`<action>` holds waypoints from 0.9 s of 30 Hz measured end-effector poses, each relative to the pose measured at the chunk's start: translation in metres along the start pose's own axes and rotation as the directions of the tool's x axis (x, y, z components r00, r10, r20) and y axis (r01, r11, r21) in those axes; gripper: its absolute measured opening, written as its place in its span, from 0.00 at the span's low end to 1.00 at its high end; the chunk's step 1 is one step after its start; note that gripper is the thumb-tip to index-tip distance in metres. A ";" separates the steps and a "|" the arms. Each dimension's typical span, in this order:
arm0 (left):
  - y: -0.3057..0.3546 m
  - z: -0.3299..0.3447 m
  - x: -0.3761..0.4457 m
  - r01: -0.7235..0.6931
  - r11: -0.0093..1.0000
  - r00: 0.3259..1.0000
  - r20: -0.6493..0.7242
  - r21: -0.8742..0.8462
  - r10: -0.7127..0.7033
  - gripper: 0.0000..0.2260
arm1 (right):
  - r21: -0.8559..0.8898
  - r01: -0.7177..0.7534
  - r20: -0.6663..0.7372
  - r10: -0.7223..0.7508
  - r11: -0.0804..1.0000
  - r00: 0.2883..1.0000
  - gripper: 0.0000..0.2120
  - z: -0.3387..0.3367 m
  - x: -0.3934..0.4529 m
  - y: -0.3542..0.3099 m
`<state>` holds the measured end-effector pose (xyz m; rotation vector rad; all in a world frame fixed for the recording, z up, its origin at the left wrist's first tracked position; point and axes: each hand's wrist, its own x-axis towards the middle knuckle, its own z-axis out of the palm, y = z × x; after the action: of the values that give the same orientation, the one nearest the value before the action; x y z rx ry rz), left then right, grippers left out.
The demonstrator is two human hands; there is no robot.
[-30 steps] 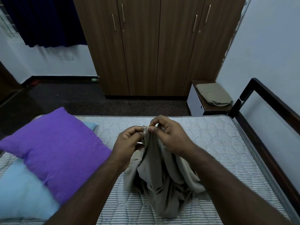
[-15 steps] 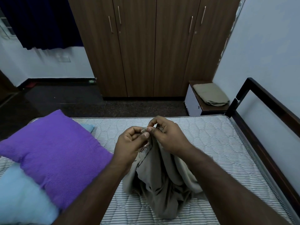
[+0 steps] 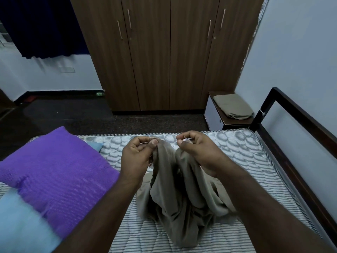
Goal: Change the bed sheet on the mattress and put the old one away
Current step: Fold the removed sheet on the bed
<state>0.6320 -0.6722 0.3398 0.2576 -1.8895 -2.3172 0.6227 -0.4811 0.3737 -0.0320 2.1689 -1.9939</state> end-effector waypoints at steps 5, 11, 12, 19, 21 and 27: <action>0.007 0.000 0.005 0.038 0.998 0.999 0.028 0.051 -0.039 0.02 | 0.054 -0.076 0.048 0.073 0.996 0.996 0.10 -0.021 -0.009 -0.005; 0.044 0.013 0.031 -0.030 0.969 0.986 0.164 0.244 -0.011 0.03 | -0.164 0.010 -0.100 -0.026 0.986 0.995 0.08 -0.044 0.003 -0.032; 0.057 0.016 0.040 -0.065 0.967 0.988 0.152 0.245 0.027 0.02 | -0.150 0.096 -0.196 -0.125 0.984 0.973 0.09 -0.055 0.010 -0.048; 0.146 0.030 0.082 -0.601 0.788 0.769 -0.172 0.134 0.615 0.01 | -0.465 0.667 -0.616 -0.754 0.583 0.229 0.03 -0.115 0.009 -0.162; 0.128 0.035 0.076 -0.509 0.815 0.852 0.031 0.276 0.522 0.06 | -0.351 0.547 -0.461 -0.649 0.760 0.606 0.05 -0.094 0.001 -0.134; 0.031 0.033 0.035 -0.078 0.903 0.992 0.126 0.422 0.027 0.05 | -0.471 -0.036 -0.178 -0.055 0.881 0.983 0.07 -0.046 -0.018 -0.022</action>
<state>0.5902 -0.6541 0.3755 0.1121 -2.4189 -1.8948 0.6309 -0.4348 0.4012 0.0775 2.7313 -1.4680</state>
